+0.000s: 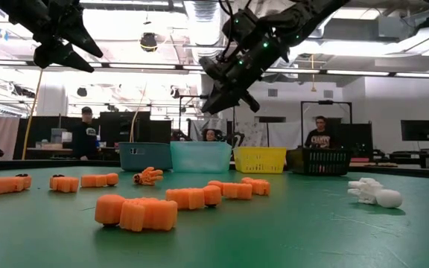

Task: Sort Halloween decoration
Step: Put the white skeleton toy into the blue transparent bin

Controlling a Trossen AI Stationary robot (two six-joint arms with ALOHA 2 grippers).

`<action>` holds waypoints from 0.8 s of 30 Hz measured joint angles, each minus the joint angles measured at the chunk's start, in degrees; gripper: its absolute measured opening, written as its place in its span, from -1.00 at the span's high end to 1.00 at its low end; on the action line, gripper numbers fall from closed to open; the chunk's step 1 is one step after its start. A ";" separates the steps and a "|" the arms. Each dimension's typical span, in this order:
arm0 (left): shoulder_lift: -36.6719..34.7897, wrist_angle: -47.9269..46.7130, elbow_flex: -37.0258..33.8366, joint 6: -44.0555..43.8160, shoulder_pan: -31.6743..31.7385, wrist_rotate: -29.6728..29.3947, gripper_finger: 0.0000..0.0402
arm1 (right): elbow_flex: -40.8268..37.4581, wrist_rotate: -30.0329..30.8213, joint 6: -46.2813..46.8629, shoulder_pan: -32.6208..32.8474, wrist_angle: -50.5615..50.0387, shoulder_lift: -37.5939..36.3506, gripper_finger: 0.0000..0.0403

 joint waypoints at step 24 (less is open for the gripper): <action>0.00 -0.01 0.00 -0.83 0.00 0.04 -0.30 | 0.00 -12.45 -1.28 1.04 -0.67 1.02 0.24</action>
